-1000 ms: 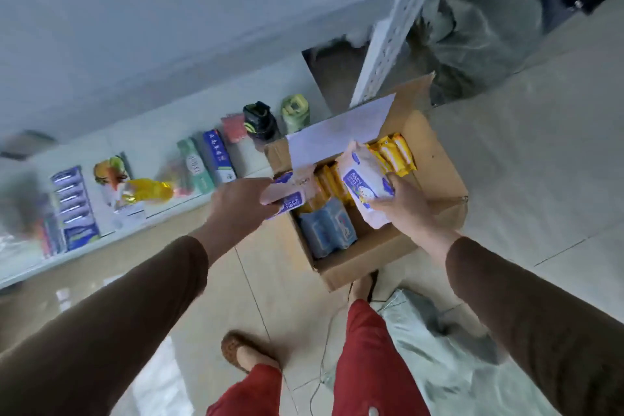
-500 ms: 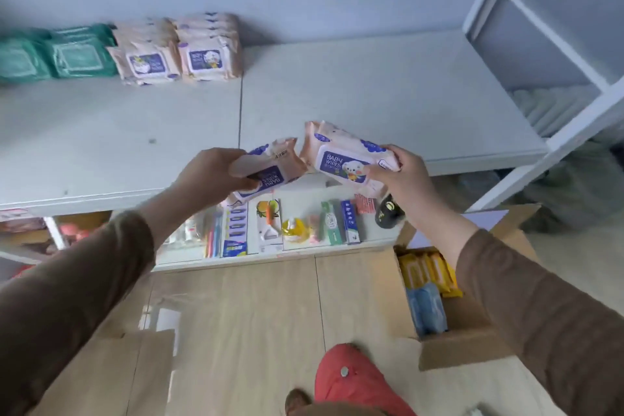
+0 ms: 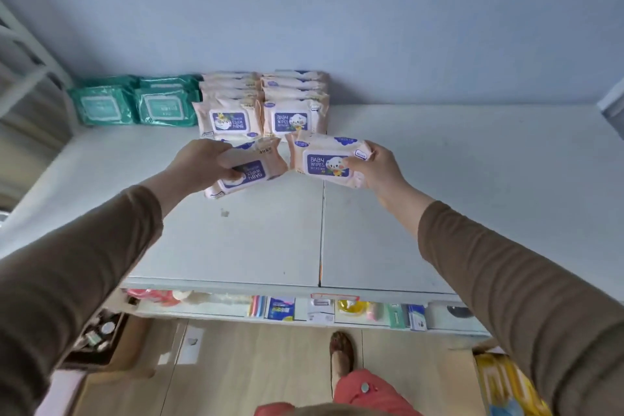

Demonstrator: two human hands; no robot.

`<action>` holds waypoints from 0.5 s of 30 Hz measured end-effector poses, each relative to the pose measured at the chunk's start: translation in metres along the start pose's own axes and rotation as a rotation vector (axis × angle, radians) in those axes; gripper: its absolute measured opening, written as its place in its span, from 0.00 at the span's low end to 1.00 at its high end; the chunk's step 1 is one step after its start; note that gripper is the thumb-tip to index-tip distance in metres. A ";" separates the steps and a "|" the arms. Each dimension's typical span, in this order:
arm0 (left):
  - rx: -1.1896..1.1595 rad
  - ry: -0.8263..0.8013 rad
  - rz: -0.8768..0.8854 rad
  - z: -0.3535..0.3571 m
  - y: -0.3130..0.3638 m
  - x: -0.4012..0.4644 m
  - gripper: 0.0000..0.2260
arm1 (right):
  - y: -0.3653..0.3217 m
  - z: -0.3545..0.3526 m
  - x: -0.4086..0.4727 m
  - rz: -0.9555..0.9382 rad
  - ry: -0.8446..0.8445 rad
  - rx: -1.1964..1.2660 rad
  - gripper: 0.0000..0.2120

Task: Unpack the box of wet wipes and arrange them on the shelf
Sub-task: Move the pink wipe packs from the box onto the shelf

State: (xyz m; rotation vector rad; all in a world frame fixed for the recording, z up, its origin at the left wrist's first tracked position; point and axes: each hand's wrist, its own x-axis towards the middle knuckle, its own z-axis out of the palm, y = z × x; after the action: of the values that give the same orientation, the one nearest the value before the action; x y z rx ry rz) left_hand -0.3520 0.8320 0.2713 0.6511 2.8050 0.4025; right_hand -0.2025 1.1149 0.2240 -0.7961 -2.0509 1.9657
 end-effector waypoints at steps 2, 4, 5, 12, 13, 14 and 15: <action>0.042 -0.025 -0.003 -0.002 -0.013 0.028 0.10 | -0.004 0.021 0.036 0.022 -0.034 -0.034 0.10; 0.039 -0.071 -0.012 -0.006 -0.024 0.053 0.11 | -0.007 0.038 0.066 0.039 -0.056 -0.060 0.12; 0.040 -0.079 -0.003 -0.009 -0.030 0.066 0.12 | -0.009 0.046 0.081 0.042 -0.059 -0.065 0.13; 0.083 -0.131 0.067 -0.024 -0.070 0.144 0.21 | -0.010 0.091 0.145 0.020 -0.042 -0.239 0.17; 0.086 -0.121 0.085 -0.024 -0.074 0.152 0.22 | -0.009 0.095 0.150 0.001 -0.005 -0.293 0.17; 0.088 -0.100 0.097 -0.023 -0.077 0.159 0.24 | -0.008 0.099 0.153 -0.008 0.052 -0.336 0.17; 0.092 -0.074 0.110 -0.021 -0.080 0.164 0.24 | -0.008 0.104 0.152 -0.010 0.125 -0.362 0.18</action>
State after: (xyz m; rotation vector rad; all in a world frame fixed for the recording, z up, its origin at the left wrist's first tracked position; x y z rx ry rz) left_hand -0.5332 0.8332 0.2393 0.8255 2.7393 0.2646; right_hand -0.3822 1.1005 0.1868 -0.9466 -2.3590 1.5137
